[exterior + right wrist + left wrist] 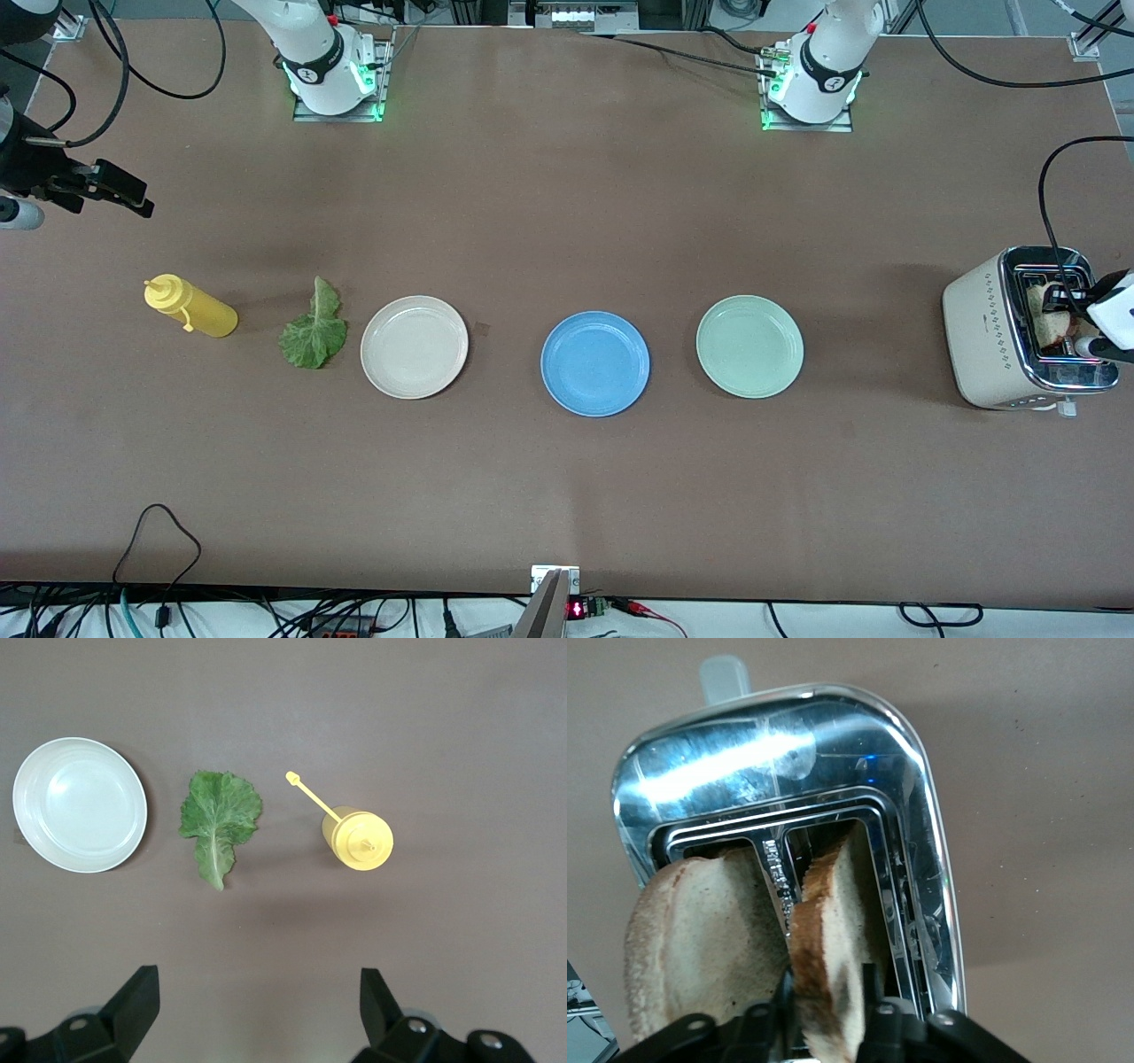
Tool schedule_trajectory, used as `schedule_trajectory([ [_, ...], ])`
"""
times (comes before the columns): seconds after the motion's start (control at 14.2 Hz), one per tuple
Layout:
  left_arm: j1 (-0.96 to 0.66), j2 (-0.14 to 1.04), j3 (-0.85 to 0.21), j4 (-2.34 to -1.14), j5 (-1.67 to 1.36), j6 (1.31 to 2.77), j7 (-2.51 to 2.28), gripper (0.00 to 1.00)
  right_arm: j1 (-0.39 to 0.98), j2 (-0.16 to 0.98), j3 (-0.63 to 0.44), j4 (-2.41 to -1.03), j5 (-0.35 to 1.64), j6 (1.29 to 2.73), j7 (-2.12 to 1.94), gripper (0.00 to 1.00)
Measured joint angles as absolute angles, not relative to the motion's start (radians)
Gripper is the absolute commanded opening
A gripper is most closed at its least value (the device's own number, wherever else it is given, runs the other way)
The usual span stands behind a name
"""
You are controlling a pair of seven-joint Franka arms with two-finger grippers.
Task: Make sandwich in blue plate with both arms
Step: 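Grasp the toast slice with the left gripper and lift it out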
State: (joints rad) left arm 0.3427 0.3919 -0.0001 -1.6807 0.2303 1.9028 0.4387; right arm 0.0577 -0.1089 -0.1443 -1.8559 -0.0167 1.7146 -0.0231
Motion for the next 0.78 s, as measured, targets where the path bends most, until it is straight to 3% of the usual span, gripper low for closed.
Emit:
schedule_trajectory([
  [0.35,0.344,0.360,-0.020,-1.635,0.230,1.833,0.439,0.01,0.058,-0.108,-0.144,-1.856,-0.017,1.715,-0.023,1.00],
  [0.78,0.337,0.275,-0.222,-1.414,0.229,1.425,0.421,0.01,0.057,-0.107,-0.145,-1.856,-0.017,1.715,-0.023,1.00],
])
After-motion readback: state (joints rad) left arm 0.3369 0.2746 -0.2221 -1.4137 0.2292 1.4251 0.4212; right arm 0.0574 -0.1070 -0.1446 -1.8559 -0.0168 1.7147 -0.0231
